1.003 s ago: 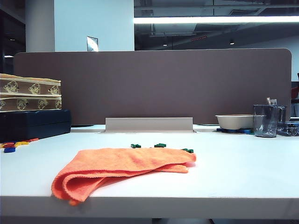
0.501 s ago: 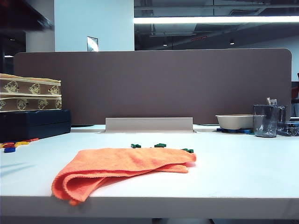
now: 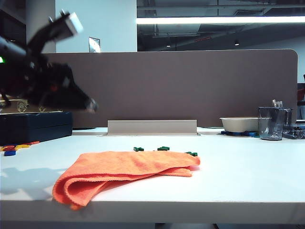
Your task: Use an orange cloth to wipe the letter magnets on the table away for a distance.
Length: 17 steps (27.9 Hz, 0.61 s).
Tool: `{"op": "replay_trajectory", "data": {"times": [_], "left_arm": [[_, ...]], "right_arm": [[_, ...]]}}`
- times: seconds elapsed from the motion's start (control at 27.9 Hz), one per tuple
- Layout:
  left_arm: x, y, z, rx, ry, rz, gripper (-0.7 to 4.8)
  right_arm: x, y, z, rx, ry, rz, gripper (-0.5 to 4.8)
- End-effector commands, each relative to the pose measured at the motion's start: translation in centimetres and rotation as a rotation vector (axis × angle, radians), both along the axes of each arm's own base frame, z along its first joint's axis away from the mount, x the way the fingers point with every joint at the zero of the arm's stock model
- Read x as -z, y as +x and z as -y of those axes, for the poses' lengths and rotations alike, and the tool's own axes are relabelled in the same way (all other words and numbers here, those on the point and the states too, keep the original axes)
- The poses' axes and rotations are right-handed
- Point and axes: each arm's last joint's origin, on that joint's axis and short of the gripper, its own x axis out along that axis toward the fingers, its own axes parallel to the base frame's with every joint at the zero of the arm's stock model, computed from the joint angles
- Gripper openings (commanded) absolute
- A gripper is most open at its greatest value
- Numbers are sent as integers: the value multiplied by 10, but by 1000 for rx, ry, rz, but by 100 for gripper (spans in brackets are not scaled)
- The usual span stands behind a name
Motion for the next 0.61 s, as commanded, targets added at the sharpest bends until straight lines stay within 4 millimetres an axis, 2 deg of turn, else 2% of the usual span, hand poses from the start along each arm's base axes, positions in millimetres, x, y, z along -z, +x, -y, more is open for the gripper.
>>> {"op": "replay_trajectory", "data": {"times": [0.04,0.32,0.47,0.61], "left_arm": [[5,4,2,7,3,-12,185],[13,7,11,54,-1,-29,189],[12,11,27,104,4,-37,247],[11,20,48,142,14,-41,248]], "right_arm": [[1,0,0,1,1,9,-5],[1,0,0,1,1,9,-5],[1,0,0,1,1,9,-5],[1,0,0,1,1,9,-5]]}}
